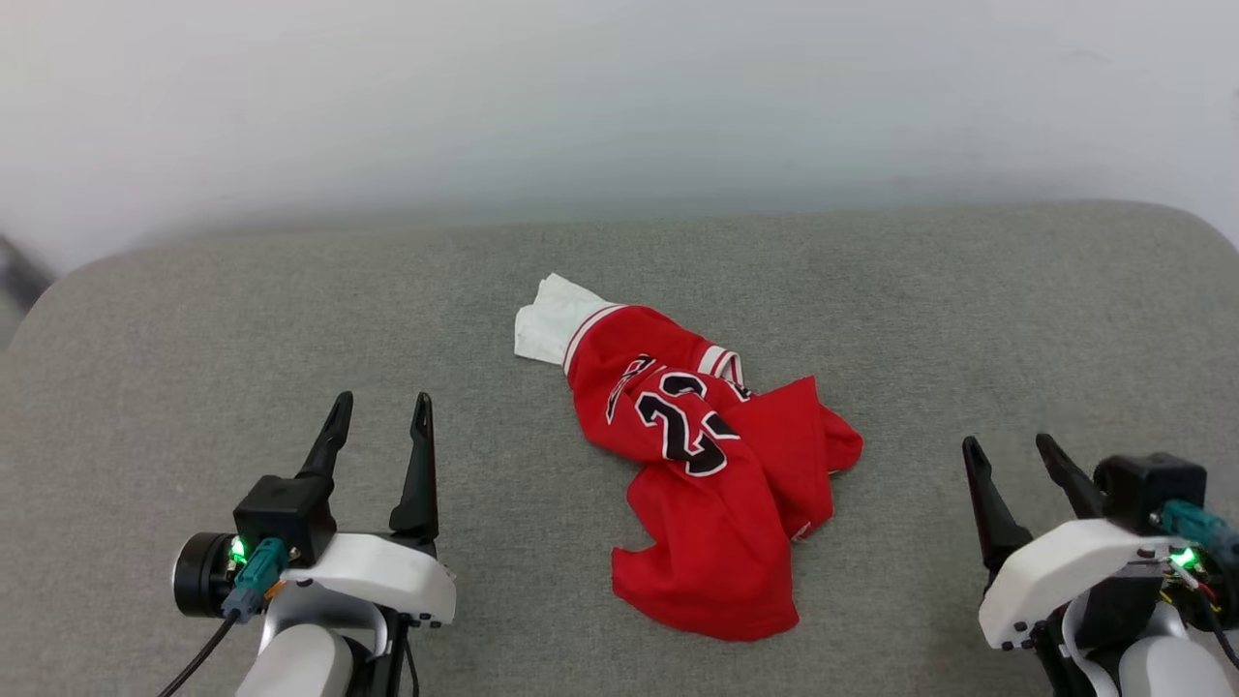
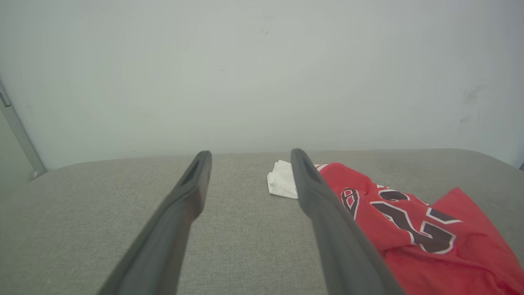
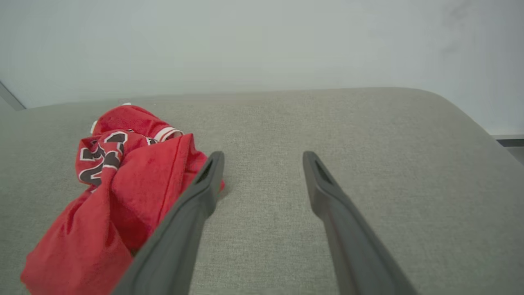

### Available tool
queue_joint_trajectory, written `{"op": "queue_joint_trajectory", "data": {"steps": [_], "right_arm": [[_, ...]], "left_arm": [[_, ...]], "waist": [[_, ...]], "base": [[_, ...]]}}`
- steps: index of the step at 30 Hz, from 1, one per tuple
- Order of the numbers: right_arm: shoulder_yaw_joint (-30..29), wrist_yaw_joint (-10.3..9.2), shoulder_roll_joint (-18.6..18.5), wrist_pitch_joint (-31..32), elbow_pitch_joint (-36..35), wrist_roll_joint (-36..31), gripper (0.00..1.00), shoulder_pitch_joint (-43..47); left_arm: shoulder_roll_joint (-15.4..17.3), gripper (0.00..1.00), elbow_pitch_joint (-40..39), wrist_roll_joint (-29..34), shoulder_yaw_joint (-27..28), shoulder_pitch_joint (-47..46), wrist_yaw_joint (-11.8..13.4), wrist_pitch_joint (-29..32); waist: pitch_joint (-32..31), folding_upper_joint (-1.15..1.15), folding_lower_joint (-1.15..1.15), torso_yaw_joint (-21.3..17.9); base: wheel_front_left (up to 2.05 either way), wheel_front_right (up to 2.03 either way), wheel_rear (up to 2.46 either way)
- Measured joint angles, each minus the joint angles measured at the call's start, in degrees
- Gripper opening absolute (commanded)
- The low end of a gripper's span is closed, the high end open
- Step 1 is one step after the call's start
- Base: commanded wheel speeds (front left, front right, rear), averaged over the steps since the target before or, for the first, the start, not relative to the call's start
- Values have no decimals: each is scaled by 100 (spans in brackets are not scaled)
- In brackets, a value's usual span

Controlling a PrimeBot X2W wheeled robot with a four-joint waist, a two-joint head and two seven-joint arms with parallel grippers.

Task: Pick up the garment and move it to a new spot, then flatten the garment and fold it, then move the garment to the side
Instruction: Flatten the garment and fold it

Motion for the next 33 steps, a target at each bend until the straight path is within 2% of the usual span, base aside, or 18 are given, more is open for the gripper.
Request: {"op": "queue_joint_trajectory", "data": {"steps": [3, 6, 10, 15, 21, 28, 29, 30, 31, 33], "right_arm": [[-109, 0, -2, 672, 126, -108, 100, -196], [57, 0, -147, 1347, 180, 40, 100, -481], [615, 0, -445, 2461, 282, 452, 100, -669], [1156, 0, -723, 3429, 398, 1004, 100, -983], [1502, 1, -910, 3747, 837, 1281, 100, -1300], [1655, 1, -981, 3716, 1395, 1611, 100, -1637], [1672, 0, -979, 3688, 1438, 1666, 49, -1660], [1705, 0, -983, 3666, 1481, 1675, 12, -1682], [1746, 0, -987, 3618, 1513, 1696, 0, -1699], [1816, 0, -999, 3521, 1543, 1758, 0, -1706]], "left_arm": [[-41, 100, -87, 32, 5, -65, 7, -8], [-86, 100, -147, 87, 10, -121, 3, -14], [-185, 100, -211, 162, 29, -152, -2, -15], [-313, 100, -332, 232, 94, -288, -113, -24], [-449, 100, -366, 415, 170, -498, -299, -31], [-631, 100, -282, 565, 277, -576, -516, -32], [-657, 100, -265, 579, 299, -581, -550, -32], [-681, 100, -242, 612, 319, -584, -570, -32], [-702, 100, -221, 631, 344, -584, -599, -32], [-735, 100, -176, 681, 370, -584, -632, -32]], "waist": [[85, 0, 0, 120], [188, 0, 0, 275], [335, 0, 1, 499], [606, 0, 1, 752], [974, 0, 2, 1029], [1192, 0, 0, 1222], [1192, 0, 0, 1226], [1180, 0, 0, 1222], [1164, 0, 0, 1211], [1120, 0, 0, 1186]], "base": [[0, 0, 0], [0, 0, 0], [0, 0, 0], [0, 0, 0], [0, 0, 0], [0, 0, 0], [0, 0, 0], [0, 0, 0], [0, 0, 0], [0, 0, 0]]}}
